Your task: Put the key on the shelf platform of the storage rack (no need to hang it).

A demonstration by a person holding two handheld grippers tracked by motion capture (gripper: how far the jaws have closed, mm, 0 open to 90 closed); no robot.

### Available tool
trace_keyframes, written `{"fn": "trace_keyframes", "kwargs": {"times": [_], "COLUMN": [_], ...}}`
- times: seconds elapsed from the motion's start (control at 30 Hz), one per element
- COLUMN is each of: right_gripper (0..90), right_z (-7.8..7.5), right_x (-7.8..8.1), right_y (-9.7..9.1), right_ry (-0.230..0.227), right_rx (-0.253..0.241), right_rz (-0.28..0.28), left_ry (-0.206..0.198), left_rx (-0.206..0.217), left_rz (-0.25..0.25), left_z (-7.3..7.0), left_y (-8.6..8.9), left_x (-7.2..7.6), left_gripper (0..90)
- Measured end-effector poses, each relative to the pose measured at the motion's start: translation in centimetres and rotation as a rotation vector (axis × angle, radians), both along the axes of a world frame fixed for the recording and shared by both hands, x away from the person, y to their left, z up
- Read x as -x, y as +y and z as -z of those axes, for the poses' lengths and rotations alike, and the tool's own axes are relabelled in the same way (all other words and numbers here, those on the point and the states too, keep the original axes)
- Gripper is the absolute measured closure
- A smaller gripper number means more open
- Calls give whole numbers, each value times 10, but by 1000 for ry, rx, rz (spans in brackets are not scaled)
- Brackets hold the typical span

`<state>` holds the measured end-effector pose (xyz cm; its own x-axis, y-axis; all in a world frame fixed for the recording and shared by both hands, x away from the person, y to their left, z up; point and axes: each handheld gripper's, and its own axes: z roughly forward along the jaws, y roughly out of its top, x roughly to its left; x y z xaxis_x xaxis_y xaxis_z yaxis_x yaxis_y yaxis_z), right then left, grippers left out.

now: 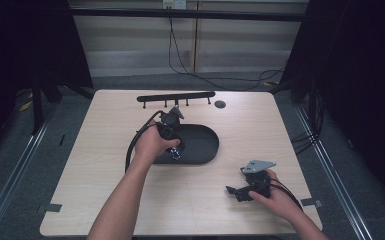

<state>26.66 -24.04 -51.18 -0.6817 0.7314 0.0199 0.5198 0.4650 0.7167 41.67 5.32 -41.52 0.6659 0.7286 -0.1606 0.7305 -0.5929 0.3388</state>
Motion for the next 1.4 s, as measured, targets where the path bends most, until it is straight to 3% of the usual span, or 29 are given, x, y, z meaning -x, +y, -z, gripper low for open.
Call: {"fn": "trace_keyframes", "kwargs": {"times": [0.47,1.4], "right_gripper": [94,94], "right_z": [0,0], "right_x": [0,0], "right_y": [0,0], "right_ry": [4,3], "right_rx": [-1,2], "right_rz": [2,0], "left_ry": [-4,-14], "left_rx": [23,44], "left_rz": [-5,-28], "left_z": [-4,2], "left_y": [15,63], "left_x": [9,31], "left_gripper": [304,282]}}
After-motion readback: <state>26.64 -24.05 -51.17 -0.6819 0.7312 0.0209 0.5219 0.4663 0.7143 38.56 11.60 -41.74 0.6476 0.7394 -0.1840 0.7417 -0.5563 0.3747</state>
